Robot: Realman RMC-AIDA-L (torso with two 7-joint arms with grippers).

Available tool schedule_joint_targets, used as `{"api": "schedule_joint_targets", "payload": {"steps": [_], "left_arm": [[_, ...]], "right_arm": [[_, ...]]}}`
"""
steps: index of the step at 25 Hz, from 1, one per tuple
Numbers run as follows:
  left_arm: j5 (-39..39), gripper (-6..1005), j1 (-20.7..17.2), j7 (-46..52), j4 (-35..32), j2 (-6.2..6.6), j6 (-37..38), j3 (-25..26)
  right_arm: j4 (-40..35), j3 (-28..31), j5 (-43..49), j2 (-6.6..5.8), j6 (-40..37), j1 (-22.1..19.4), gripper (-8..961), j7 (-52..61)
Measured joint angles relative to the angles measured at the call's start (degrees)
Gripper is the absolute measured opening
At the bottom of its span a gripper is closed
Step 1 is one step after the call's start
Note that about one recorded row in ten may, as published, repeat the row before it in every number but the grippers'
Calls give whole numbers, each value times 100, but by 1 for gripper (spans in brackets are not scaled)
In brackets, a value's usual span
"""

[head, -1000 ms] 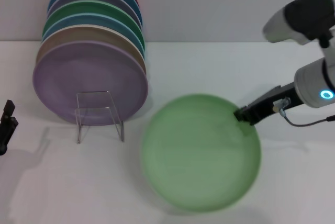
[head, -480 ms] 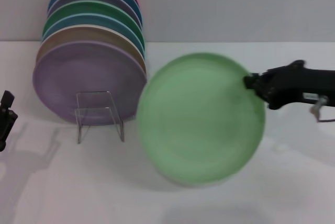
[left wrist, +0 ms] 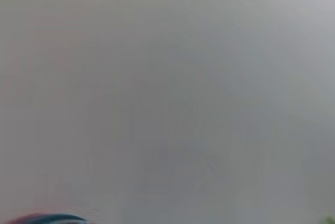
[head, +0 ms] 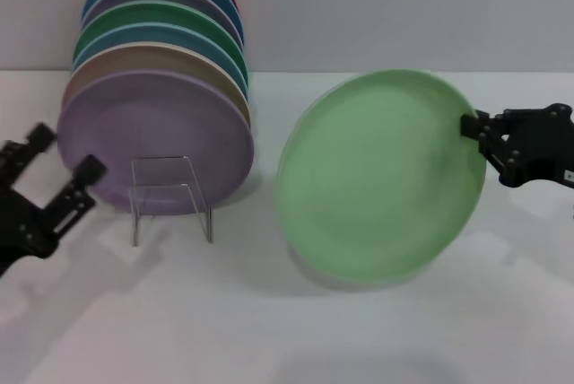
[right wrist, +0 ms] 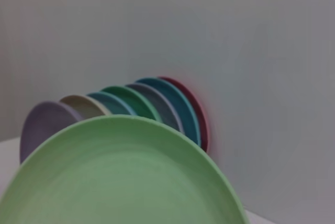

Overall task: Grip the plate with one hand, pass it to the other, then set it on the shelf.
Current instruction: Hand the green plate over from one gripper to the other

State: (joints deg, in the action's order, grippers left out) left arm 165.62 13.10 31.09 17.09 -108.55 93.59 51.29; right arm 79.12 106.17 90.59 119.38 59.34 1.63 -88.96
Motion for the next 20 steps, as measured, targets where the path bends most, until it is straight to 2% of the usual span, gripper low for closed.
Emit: {"api": "schedule_joint_targets", "payload": {"steps": [1, 7, 8, 9, 10, 11, 13, 14, 15, 16, 17, 18, 19, 20], "left_arm": [[0, 760, 71, 94, 33, 66, 6, -193], [1, 761, 190, 115, 447, 198, -442, -413], [0, 761, 156, 6, 850, 299, -854, -371], [0, 761, 156, 6, 850, 299, -854, -371], [0, 761, 97, -93, 1161, 357, -1143, -318], [0, 761, -72, -420, 1986, 515, -1850, -158], [1, 761, -158, -617, 2441, 610, -2218, -99], [1, 761, -224, -755, 2865, 710, -2540, -65], [1, 761, -284, -868, 3293, 840, -2898, -42], [3, 761, -330, -945, 4082, 1106, -3608, -37], [3, 761, -330, -945, 4082, 1106, -3608, -37], [3, 761, -336, -1017, 4841, 1351, -4297, -65], [3, 761, -336, -1017, 4841, 1351, -4297, -65], [3, 761, -337, -1077, 5210, 1454, -4641, -76]], "right_arm": [[-179, 46, -123, -5, 8, 52, 17, -221], [-351, 14, -164, -12, 11, 158, 17, -339], [-383, 6, -173, -17, 12, 185, 17, -338], [-383, 6, -173, -17, 12, 185, 17, -338], [-399, 7, -176, -20, 16, 193, 17, -338], [-445, 21, -186, -22, 24, 209, 17, -338], [-488, 28, -191, -20, 26, 222, 17, -343], [-488, 28, -191, -20, 26, 222, 17, -343], [-504, 28, -192, -18, 26, 225, 17, -347], [-521, 30, -192, -17, 25, 231, 17, -351], [-521, 30, -192, -17, 25, 231, 17, -351], [-532, 53, -193, -18, 27, 233, 17, -355], [-532, 53, -193, -18, 27, 233, 17, -355], [-550, 63, -193, -19, 25, 238, 17, -358]]}}
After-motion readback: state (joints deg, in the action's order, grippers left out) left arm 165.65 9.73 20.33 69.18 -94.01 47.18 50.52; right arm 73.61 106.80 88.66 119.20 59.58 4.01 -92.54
